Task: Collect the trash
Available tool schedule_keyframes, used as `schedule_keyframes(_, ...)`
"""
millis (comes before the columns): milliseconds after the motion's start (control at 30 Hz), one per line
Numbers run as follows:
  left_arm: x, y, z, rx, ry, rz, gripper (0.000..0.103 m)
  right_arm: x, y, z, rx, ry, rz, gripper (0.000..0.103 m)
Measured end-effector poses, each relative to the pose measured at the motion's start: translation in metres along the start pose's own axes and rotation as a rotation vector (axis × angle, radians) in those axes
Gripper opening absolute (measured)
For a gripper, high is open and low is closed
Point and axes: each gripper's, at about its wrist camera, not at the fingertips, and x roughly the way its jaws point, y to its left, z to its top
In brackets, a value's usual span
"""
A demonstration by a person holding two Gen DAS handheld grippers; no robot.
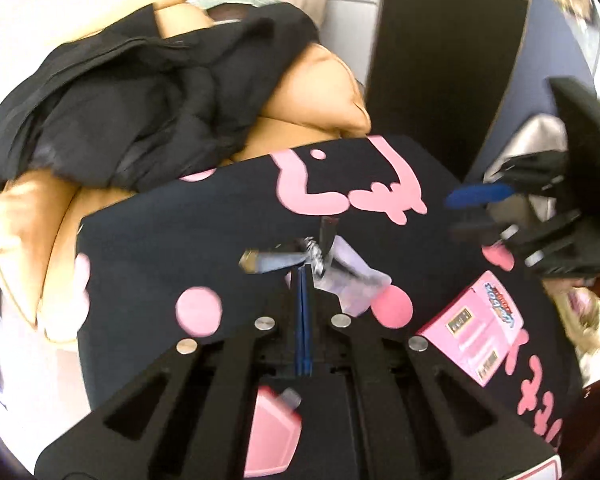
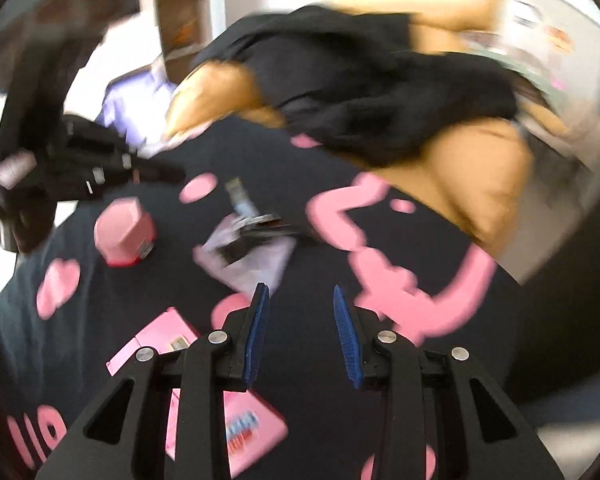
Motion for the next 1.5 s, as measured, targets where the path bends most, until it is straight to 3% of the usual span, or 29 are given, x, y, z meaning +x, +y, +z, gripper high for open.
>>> schedule_keyframes(133,-0.001,0.013,-0.015,-0.049,0.005,-0.006,0.002,0.042,0.015,0.02,-0.079,0.083,0.052,0.033)
schedule_keyframes(200,0.001,0.02,-0.022,-0.074,0.017,0.012,0.01,0.054,0.013,0.026,-0.054,0.1,0.095,0.033)
schedule_keyframes(267,0.0,0.031,-0.028,-0.11,0.017,0.028,0.025,0.063,0.011,0.031,-0.033,0.105,0.114,0.033)
schedule_keyframes(367,-0.001,0.043,-0.033,-0.171,0.015,0.028,0.034,0.069,0.008,0.038,-0.016,0.091,0.107,0.033)
schedule_keyframes(467,-0.002,0.048,-0.036,-0.189,0.001,0.05,0.038,0.072,0.008,0.051,0.02,0.074,0.117,0.033)
schedule_keyframes(633,-0.002,0.047,-0.036,-0.178,-0.004,0.067,0.04,0.094,0.016,0.068,0.014,0.12,0.112,0.033)
schedule_keyframes(733,-0.001,0.045,-0.035,-0.171,0.005,0.065,0.04,0.109,0.016,0.07,0.04,0.187,0.161,0.033)
schedule_keyframes(933,-0.002,0.035,-0.033,-0.158,0.012,0.066,0.041,0.114,0.0,0.065,0.162,0.24,0.223,0.034)
schedule_keyframes(1133,-0.006,0.026,-0.032,-0.16,0.006,0.063,0.042,0.107,0.022,0.056,0.103,0.219,0.215,0.034)
schedule_keyframes(1233,-0.009,0.022,-0.034,-0.158,0.012,0.076,0.042,0.097,0.039,0.054,0.03,0.177,0.139,0.02)
schedule_keyframes(1400,-0.006,0.015,-0.037,-0.176,0.043,0.049,0.042,0.06,0.016,0.055,0.158,0.042,0.143,0.019)
schedule_keyframes(1500,0.006,0.006,-0.034,-0.202,0.073,-0.01,0.042,0.031,-0.007,0.051,0.211,-0.03,0.074,0.019)
